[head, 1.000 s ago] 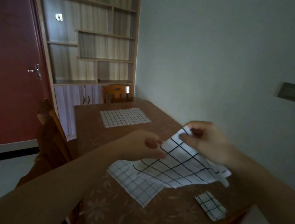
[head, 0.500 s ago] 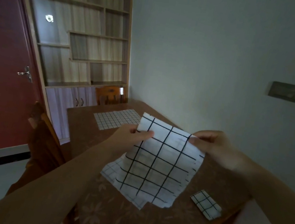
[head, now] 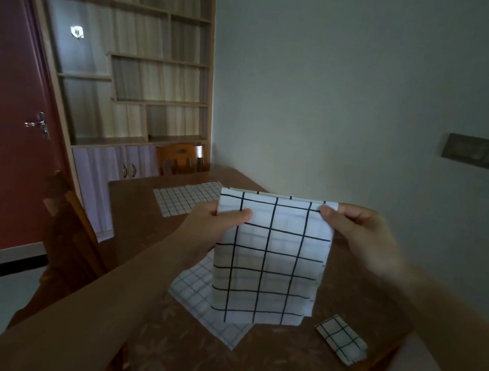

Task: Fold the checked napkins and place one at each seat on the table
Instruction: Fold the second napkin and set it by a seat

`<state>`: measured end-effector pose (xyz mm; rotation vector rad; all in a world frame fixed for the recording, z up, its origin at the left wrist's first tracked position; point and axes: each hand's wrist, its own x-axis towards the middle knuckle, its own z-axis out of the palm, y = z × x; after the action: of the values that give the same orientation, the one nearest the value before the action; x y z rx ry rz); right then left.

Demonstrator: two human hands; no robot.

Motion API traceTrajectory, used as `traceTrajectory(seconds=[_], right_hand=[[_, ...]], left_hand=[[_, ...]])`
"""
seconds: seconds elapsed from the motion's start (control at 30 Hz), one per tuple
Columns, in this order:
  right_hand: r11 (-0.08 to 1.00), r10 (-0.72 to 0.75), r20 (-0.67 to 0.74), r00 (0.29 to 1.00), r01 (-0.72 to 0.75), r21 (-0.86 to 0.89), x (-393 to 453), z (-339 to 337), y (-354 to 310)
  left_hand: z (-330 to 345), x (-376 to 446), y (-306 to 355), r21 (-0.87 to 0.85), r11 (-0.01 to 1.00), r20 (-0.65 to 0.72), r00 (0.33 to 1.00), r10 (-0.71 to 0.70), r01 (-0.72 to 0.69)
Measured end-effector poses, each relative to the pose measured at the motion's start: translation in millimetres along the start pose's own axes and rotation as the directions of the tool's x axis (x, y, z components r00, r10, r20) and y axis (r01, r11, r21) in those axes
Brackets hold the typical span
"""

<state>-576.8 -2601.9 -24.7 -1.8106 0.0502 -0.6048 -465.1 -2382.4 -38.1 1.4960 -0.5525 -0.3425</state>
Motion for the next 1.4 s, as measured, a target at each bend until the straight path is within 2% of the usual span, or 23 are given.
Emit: traceTrajectory(seconds=[0.27,0.5,0.6,0.73,0.8,0.93,1.07,1.23,1.4], right_hand=[[0.997,-0.077,-0.031,0.997,0.077,0.015,2.6,3.1,-1.3],[0.992,-0.119,-0.118,0.986,0.122,0.016,0.9,11.6,0.6],[0.994,-0.099,-0.101,0.990,0.103,0.038,0.4,8.7,0.8],[0.995,-0.085,-0.098,0.991,0.090,0.041,-2.0,3.6,-0.2],[0.995,-0.074,-0.109,0.991,0.082,0.064,-3.4,1.8,-1.9],[0.994,-0.047,-0.121,0.992,0.058,0.088,-3.9,-3.9,-3.3],[0.995,-0.042,-0.113,0.993,0.051,0.081,-3.9,-8.0,-6.1],[0.992,-0.109,-0.034,0.993,0.107,-0.062,-4.5,-11.9,-8.1],[0.991,-0.117,-0.018,0.993,0.116,-0.060,-6.6,-12.4,-11.5]], left_hand=[[6.1,-2.1,6.6,-0.102,0.994,-0.046,0.998,-0.045,0.040],[10.9,-5.4,16.5,-0.157,0.986,-0.108,0.992,-0.071,0.054],[10.9,-7.8,16.9,-0.151,0.989,-0.109,0.994,-0.011,-0.006],[8.2,-11.4,19.3,-0.082,0.994,-0.089,0.994,0.068,-0.075],[2.5,-12.2,20.1,0.019,0.986,-0.059,0.984,0.167,-0.166],[-11.1,-10.9,26.5,0.294,0.888,0.036,0.933,0.358,-0.353],[-20.2,-8.0,33.8,0.522,0.770,0.116,0.925,0.362,-0.367],[-27.8,-9.6,47.0,0.583,0.697,0.194,0.905,0.379,-0.417],[-29.1,-13.0,55.3,0.580,0.692,0.195,0.898,0.395,-0.430]])
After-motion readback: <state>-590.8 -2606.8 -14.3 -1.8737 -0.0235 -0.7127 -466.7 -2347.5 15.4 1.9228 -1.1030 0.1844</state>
